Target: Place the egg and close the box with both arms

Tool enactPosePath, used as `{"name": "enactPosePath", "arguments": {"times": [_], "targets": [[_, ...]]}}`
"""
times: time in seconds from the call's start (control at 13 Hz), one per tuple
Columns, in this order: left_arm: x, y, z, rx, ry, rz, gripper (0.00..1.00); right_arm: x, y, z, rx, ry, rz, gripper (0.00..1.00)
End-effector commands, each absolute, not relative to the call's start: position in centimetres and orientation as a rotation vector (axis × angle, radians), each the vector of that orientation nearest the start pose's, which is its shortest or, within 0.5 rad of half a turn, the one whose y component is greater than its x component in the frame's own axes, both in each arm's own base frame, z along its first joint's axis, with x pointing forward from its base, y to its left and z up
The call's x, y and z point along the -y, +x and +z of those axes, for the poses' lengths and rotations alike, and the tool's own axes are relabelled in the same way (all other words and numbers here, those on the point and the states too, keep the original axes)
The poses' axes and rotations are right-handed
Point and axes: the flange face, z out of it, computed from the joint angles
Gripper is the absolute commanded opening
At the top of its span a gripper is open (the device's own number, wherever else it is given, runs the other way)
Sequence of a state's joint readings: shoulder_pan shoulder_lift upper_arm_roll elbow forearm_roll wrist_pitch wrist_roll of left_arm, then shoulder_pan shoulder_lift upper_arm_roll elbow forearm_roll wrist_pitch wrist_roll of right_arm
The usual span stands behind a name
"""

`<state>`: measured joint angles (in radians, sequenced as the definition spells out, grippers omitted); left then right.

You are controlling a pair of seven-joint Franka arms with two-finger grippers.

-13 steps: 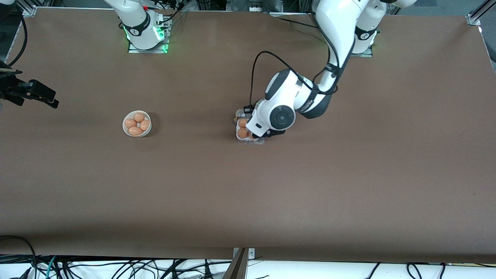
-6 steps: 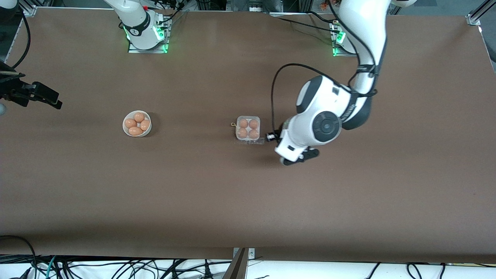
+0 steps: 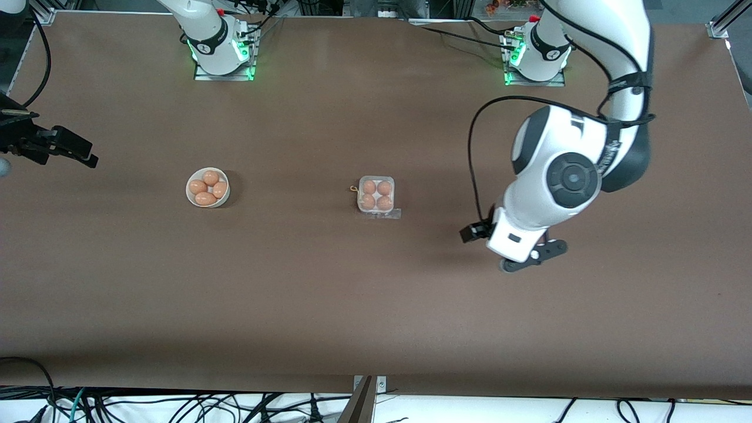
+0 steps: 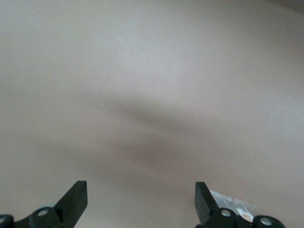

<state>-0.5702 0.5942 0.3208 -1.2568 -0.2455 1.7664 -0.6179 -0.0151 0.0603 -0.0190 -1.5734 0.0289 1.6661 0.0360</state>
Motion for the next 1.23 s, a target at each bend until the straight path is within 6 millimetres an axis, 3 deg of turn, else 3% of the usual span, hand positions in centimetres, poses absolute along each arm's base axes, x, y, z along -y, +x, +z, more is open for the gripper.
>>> {"name": "enactPosePath", "arguments": {"times": [0.0, 0.15, 0.38, 0.62, 0.77, 1.15], "targets": [[22.0, 68.1, 43.3, 0.604, -3.092, 0.087, 1.0, 2.0, 58.1, 59.7, -0.136, -3.099, -0.067, 1.0], [20.3, 68.6, 43.4, 0.615, -3.072, 0.072, 1.0, 1.9, 58.1, 59.7, -0.134, -3.102, -0.069, 1.0], [15.7, 68.8, 46.5, 0.451, -3.072, 0.013, 1.0, 1.7, 58.1, 59.7, -0.126, -3.107, -0.069, 1.0], [9.7, 68.5, 49.6, 0.361, -3.14, 0.002, 1.0, 1.8, 58.5, 59.0, -0.129, -3.103, -0.062, 1.0], [6.4, 67.4, 51.5, 0.301, -3.128, -0.016, 1.0, 1.9, 58.6, 59.0, -0.13, -3.101, -0.062, 1.0], [4.3, 61.6, 55.5, 0.139, -3.076, -0.03, 1.0, 1.9, 58.5, 59.1, -0.132, -3.104, -0.057, 1.0]]}}
